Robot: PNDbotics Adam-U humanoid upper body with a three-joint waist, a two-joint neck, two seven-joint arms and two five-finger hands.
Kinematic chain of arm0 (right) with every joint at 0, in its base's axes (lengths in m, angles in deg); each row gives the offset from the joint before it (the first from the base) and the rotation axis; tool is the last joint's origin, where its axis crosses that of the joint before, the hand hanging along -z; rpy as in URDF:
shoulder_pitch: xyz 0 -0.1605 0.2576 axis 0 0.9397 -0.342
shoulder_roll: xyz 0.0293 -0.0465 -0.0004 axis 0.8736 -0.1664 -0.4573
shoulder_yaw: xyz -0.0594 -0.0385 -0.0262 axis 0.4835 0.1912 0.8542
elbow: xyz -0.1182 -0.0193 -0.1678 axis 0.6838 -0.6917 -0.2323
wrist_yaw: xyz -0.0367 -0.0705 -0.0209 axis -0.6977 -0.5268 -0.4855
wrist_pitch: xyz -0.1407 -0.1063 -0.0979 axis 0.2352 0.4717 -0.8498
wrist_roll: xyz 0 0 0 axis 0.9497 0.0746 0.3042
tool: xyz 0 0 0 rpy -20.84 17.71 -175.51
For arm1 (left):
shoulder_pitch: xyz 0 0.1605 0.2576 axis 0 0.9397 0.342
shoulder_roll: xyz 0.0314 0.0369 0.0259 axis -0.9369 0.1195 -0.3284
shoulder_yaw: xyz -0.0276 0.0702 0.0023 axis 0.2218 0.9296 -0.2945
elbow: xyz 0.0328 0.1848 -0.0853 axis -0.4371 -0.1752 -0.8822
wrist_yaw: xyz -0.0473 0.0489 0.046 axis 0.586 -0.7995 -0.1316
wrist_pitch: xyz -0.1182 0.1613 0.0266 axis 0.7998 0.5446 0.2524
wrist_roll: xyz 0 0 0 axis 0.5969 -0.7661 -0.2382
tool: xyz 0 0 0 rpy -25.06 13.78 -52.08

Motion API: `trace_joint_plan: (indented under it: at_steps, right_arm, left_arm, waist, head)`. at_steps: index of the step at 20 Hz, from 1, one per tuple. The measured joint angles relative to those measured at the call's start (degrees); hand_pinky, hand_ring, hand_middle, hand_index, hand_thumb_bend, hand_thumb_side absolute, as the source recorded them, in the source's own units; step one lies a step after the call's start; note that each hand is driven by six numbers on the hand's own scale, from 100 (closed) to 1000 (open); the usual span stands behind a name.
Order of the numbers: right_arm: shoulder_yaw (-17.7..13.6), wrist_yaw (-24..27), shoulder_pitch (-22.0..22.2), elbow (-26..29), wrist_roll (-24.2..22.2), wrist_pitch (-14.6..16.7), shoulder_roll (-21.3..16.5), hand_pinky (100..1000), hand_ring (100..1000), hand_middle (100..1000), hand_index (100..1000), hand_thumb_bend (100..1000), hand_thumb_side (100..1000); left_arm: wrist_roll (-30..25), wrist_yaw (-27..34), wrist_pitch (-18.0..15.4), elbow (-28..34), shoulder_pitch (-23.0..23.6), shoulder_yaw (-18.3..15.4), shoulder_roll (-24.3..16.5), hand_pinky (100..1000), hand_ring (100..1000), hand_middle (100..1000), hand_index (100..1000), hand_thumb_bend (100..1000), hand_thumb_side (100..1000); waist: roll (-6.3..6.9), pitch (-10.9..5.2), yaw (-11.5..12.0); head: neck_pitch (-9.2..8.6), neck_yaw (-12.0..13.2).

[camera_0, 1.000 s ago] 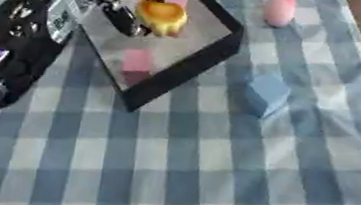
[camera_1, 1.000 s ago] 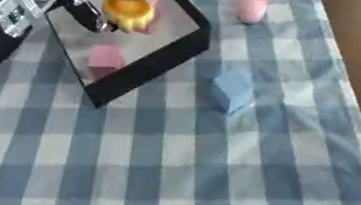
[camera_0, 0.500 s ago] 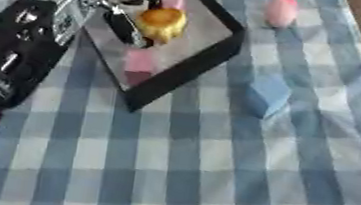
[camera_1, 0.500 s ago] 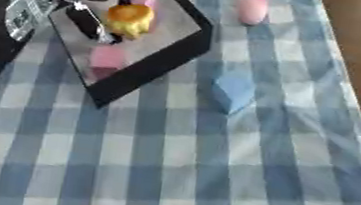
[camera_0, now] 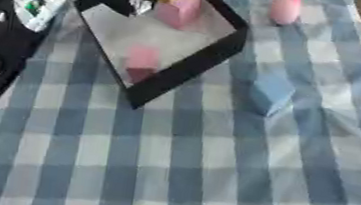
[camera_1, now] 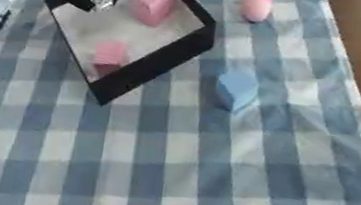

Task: Pick up objects on the table and place them in the box.

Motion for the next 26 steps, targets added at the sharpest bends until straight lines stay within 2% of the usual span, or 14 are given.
trace_joint_plan:
  at_steps: [3, 5, 8, 9, 11, 15, 18, 21, 23, 24, 26]
  right_arm:
    - [0.0, 0.0, 0.1, 0.0, 0.1, 0.2, -0.1, 832, 770, 636, 792, 100, 540]
    - [0.0, 0.0, 0.2, 0.0, 0.2, 0.3, -0.3, 831, 770, 636, 792, 100, 540]
    - [0.0, 0.0, 0.5, 0.0, 0.3, 0.3, -0.4, 831, 770, 636, 792, 100, 532]
    - [0.0, 0.0, 0.5, 0.0, 0.3, 0.3, -0.4, 831, 770, 636, 792, 100, 541]
    - [0.0, -0.1, 0.5, 0.0, 0.3, 0.3, -0.4, 831, 770, 636, 792, 100, 542]
    - [0.0, -0.3, 0.5, 0.0, 0.3, 0.2, -0.4, 831, 770, 636, 792, 100, 544]
    - [0.0, -0.5, 0.5, 0.0, 0.3, 0.1, -0.4, 830, 769, 635, 792, 100, 547]
    - [0.0, -0.7, 0.5, 0.0, 0.3, -0.1, -0.2, 830, 769, 635, 791, 100, 551]
    - [0.0, -0.8, 0.5, 0.0, 0.2, -0.3, 0.1, 830, 769, 635, 791, 100, 552]
    - [0.1, -0.8, 0.5, 0.0, 0.2, -0.4, 0.1, 830, 769, 635, 791, 100, 552]
    - [0.1, -0.9, 0.4, 0.0, 0.2, -0.6, 0.1, 830, 769, 635, 791, 100, 552]
  left_arm:
    - [-0.8, 4.0, 1.8, 3.8, 1.1, -1.0, -1.9, 862, 845, 777, 930, 100, 380]
    - [-1.1, 5.8, 2.8, 5.9, 1.8, -1.5, -2.9, 865, 849, 781, 936, 100, 352]
    - [-2.0, 7.0, 3.6, 7.2, 2.3, -1.6, -3.7, 875, 857, 777, 940, 100, 130]
    - [-2.5, 7.3, 3.7, 7.3, 2.4, -1.6, -3.9, 874, 856, 771, 939, 123, 112]
    - [-3.3, 7.5, 3.8, 7.1, 2.4, -1.6, -3.9, 856, 838, 745, 922, 100, 100]
    - [-3.5, 6.4, 4.3, 3.7, 1.9, -1.6, -3.1, 848, 836, 741, 916, 101, 165]
    - [-3.5, 3.4, 3.7, -1.1, 0.4, -0.9, -1.3, 848, 846, 754, 913, 214, 201]
    - [-3.3, -1.4, 1.5, -6.3, -0.6, -0.1, 0.7, 849, 852, 764, 914, 303, 234]
    - [-2.8, -5.0, -0.3, -9.6, -1.1, 0.5, 1.9, 856, 862, 775, 923, 383, 335]
    - [-2.5, -6.8, -1.3, -11.0, -1.3, 0.6, 2.5, 860, 866, 781, 928, 433, 427]
    - [-1.9, -9.8, -3.3, -13.4, -1.6, 0.9, 3.4, 869, 877, 797, 935, 507, 555]
  waist:
    - [-0.16, -0.41, 0.4]
    - [-0.26, -0.43, 0.6]
    - [-0.53, -0.43, 0.7]
    - [-0.62, -0.43, 0.8]
    - [-0.78, -0.43, 0.9]
    - [-0.90, -0.43, 0.8]
    - [-0.95, -0.43, 0.2]
    - [-0.95, -0.43, -0.1]
    - [-0.95, -0.43, -0.3]
    - [-0.95, -0.43, -0.3]
    - [-0.95, -0.43, -0.4]
  head:
    - [0.01, -0.3]
    - [0.01, -0.4]
    - [0.02, -0.4]
    - [0.02, -0.4]
    - [0.02, -0.4]
    - [0.02, -0.4]
    - [0.02, -0.3]
    - [0.02, -0.2]
    - [0.02, -0.1]
    - [0.02, -0.1]
    - [0.02, 0.0]
